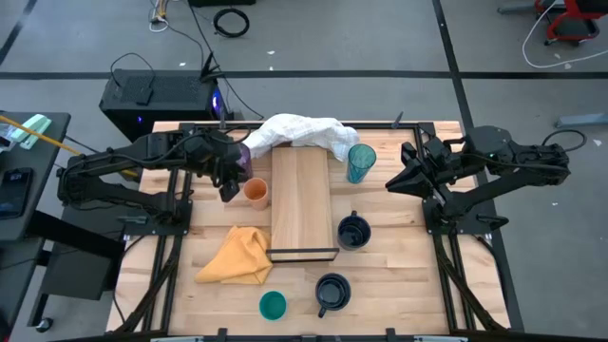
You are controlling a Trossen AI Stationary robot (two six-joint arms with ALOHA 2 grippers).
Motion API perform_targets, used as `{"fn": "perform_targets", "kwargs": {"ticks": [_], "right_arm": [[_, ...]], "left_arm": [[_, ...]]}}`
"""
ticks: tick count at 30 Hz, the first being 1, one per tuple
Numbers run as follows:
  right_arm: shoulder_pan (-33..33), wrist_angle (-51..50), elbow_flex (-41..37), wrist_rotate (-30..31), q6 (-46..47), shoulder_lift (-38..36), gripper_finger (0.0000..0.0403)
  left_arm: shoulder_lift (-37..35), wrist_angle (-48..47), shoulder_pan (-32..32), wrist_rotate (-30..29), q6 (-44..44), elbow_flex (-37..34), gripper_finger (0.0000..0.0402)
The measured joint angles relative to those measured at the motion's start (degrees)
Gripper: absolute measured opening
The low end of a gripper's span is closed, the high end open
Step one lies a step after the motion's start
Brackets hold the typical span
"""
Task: Stack small to large cups/mugs on shelf
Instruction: Put the purple cup on the shelf
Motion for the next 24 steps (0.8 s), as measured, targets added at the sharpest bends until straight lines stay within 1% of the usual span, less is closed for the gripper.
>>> {"fn": "perform_targets", "kwargs": {"ticks": [4,11,14,19,24], "right_arm": [[0.0,-0.01,0.0,0.01,0.0,0.94,0.0052],[-0.5,0.23,-0.02,0.6,-0.02,2.07,0.0052],[-0.92,1.4,-0.01,2.5,0.18,2.04,0.0052],[-1.44,6.6,-0.02,5.99,1.95,2.05,0.0052],[-1.44,10.47,-0.02,12.73,2.91,2.36,0.0052]], "left_arm": [[0.0,-1.57,0.04,-0.24,0.72,0.0,0.0143],[0.0,-7.89,1.26,-3.54,2.31,-0.02,0.0143],[0.0,-8.8,3.29,-5.78,3.0,-0.02,0.0147],[0.0,-8.67,8.52,-9.15,6.32,-0.02,0.0147],[0.0,-8.08,14.48,-10.76,9.15,-0.02,0.014]]}}
